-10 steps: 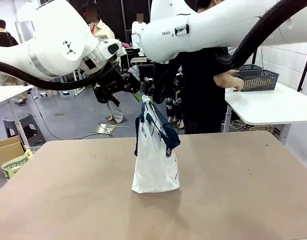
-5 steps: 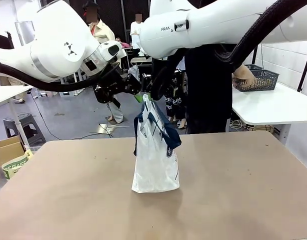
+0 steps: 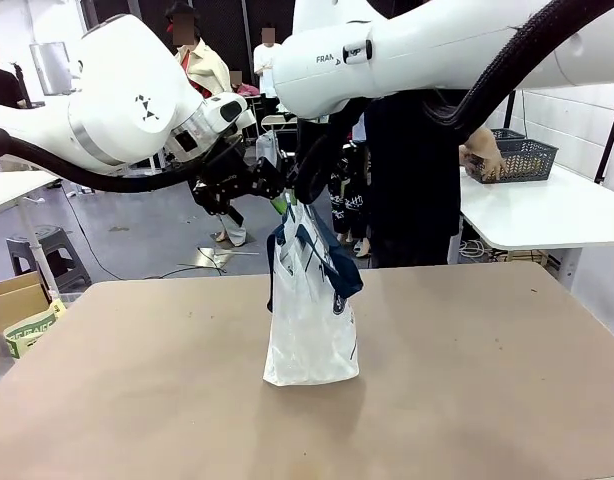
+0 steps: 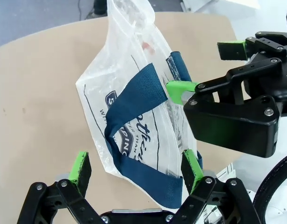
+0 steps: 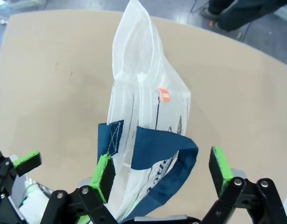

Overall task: Transfer purchased items from the store into the shopping bag.
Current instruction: Open the Reusable shopping bag in the center of the table.

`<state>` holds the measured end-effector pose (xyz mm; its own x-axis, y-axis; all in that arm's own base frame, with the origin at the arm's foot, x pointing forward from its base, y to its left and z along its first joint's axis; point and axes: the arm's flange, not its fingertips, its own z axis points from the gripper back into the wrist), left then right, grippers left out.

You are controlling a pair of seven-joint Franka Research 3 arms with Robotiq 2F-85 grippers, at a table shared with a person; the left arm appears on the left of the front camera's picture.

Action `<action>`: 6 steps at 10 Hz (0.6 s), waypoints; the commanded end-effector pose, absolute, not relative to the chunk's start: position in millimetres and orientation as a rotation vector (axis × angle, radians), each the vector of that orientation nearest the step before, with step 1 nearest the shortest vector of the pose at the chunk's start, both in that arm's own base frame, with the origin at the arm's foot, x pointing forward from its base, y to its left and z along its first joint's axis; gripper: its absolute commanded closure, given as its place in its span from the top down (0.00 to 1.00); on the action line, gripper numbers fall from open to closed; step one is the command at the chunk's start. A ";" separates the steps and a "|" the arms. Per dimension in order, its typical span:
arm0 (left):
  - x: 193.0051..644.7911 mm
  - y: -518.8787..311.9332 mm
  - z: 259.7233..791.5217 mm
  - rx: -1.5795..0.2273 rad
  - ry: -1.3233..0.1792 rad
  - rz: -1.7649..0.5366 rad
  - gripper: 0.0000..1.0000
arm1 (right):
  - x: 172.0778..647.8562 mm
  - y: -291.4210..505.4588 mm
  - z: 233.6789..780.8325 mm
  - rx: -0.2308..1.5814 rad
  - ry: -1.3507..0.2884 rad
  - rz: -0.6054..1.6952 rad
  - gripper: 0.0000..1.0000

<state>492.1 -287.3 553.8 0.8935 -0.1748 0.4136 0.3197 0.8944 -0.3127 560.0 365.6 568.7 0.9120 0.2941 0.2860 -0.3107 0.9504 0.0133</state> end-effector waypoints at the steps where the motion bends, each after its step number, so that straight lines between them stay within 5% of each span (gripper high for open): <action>1: 489.2 -286.8 545.7 -0.403 -0.376 -0.281 1.00 | 558.3 361.8 557.7 0.078 -0.226 0.297 1.00; 6: 488.2 -296.7 529.2 -0.406 -0.308 -0.291 1.00 | 562.6 352.9 534.6 0.098 -0.156 0.245 1.00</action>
<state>489.3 -298.7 532.9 0.9091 -0.1969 0.3670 0.3221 0.8910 -0.3198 565.7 357.1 539.5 0.9486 0.2568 0.1848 -0.2719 0.9604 0.0612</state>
